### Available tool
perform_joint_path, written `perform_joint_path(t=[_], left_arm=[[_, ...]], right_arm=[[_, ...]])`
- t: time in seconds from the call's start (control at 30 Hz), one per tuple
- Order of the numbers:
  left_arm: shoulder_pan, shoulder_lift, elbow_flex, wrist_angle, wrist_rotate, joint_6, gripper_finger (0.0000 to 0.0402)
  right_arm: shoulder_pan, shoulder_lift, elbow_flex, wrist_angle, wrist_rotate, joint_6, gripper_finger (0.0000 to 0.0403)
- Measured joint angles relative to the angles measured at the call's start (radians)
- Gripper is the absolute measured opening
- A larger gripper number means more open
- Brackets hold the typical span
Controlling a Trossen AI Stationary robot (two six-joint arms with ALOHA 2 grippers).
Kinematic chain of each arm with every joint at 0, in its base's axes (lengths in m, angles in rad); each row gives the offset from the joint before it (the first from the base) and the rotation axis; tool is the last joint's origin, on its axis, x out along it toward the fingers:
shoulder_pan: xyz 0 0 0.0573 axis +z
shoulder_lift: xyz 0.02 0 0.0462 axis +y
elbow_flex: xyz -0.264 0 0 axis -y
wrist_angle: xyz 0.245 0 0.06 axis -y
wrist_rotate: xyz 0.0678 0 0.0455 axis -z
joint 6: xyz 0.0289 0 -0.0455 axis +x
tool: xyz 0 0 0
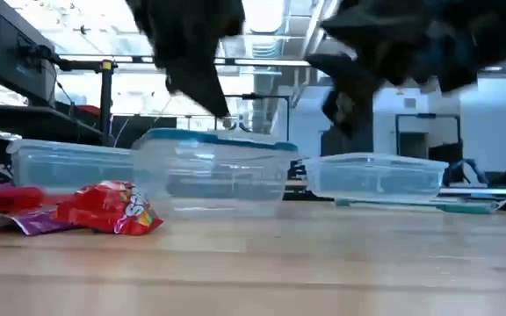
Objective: Sort candy
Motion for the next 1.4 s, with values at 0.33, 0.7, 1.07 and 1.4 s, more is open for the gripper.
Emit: perform_joint_path(t=[0.33, 0.7, 1.07, 1.4], left_arm=[[0.039, -0.118, -0.246, -0.144, -0.063, -0.096, 0.0], [-0.01, -0.116, -0.37, 0.293, 0.141, -0.245, 0.0], [-0.025, -0.114, -0.306, 0.444, 0.15, -0.158, 0.0], [0.04, -0.114, -0.298, 0.557, 0.063, -0.114, 0.0]], right_arm=[[-0.088, 0.19, 0.265, -0.285, 0.186, -0.142, 0.0111], [-0.236, 0.177, 0.266, -0.499, -0.046, -0.266, 0.011], [-0.252, -0.149, 0.264, -0.742, 0.146, -0.337, 0.011], [0.039, -0.309, 0.138, -0.837, 0.311, -0.092, 0.011]])
